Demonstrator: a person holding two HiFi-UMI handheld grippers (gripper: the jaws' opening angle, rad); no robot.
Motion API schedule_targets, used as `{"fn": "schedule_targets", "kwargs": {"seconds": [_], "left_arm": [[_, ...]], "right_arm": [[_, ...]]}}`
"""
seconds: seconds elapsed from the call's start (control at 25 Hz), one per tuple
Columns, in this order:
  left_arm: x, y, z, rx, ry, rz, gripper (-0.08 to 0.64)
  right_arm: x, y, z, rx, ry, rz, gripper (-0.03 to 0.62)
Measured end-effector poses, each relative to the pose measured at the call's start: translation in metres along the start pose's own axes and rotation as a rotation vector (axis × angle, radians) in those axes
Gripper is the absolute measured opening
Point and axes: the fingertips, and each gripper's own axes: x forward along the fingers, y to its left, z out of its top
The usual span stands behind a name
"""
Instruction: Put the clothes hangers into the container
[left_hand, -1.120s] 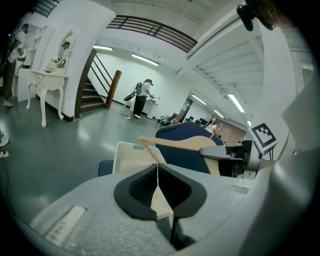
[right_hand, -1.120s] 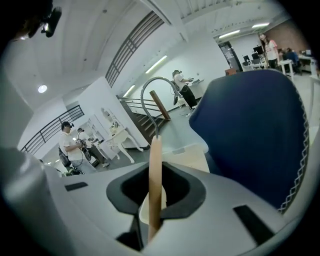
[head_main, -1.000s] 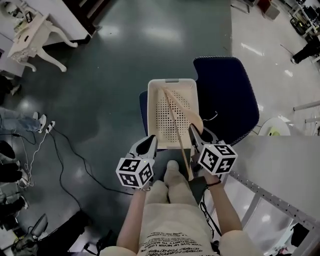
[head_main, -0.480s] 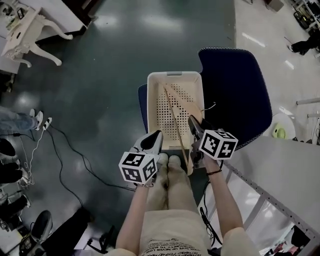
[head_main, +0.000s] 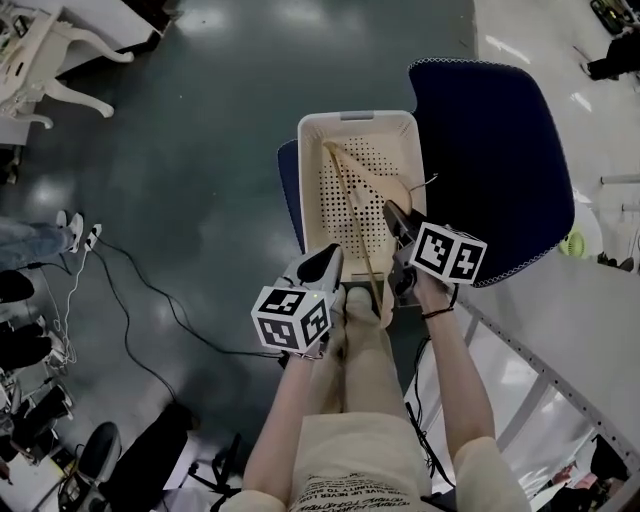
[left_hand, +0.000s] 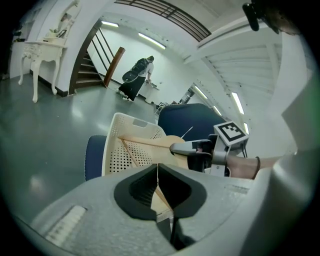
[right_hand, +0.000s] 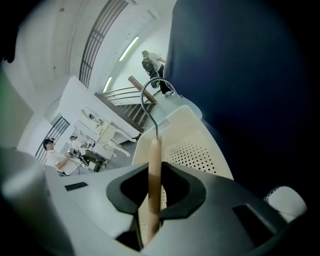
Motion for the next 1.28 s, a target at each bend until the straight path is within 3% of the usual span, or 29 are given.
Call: {"fn": "schedule_targets", "kwargs": {"seconds": [0.56,1.08,1.28], "left_arm": [[0.019,0.005,-0.013,-0.002,0.023,-0.022,0.023],[0.023,0.004,-0.018,-0.014,0.024,-0.020,0.023],[0.025,0.002,-0.017,-0.017,0.019,-0.022,0.023]], "right_arm": [[0.031,-0.009,-0.002,0.080,-0.017,0.006,0.058],[0.039,-0.039,-0.016,0.135,0.021,-0.086,0.083],[0.043,-0.043,-0.026,0.183,0.034,-0.077,0.115]]}}
